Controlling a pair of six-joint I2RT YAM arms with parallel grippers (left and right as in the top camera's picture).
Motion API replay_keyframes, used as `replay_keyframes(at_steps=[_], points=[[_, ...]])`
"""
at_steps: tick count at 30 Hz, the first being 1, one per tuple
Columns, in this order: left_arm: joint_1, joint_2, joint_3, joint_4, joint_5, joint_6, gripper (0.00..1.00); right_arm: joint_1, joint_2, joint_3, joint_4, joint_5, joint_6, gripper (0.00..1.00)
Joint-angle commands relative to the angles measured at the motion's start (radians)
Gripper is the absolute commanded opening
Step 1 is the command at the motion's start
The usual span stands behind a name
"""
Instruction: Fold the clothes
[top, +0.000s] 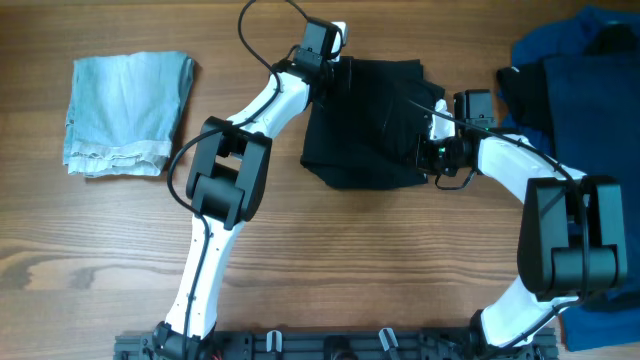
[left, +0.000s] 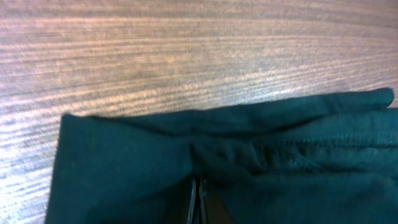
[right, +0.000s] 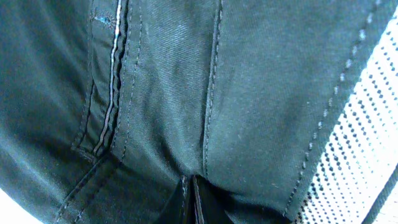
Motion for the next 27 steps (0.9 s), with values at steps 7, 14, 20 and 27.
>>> replay_keyframes(at_steps=[7,14,20,27], points=[[0.02,-0.402,0.065,-0.23,0.027,0.016,0.04,-0.011,-0.141,0.213,0.018,0.003,-0.058,0.04],[-0.016,-0.335,-0.007,-0.505,0.165,-0.011,0.04,-0.013,-0.046,0.219,0.209,0.109,-0.061,0.05],[-0.044,-0.223,-0.06,-0.544,0.294,-0.041,0.04,-0.013,0.195,0.219,0.35,0.133,-0.061,0.04],[-0.056,-0.185,-0.06,-0.684,0.264,-0.032,0.04,-0.013,0.325,0.219,0.399,0.145,-0.062,0.04]])
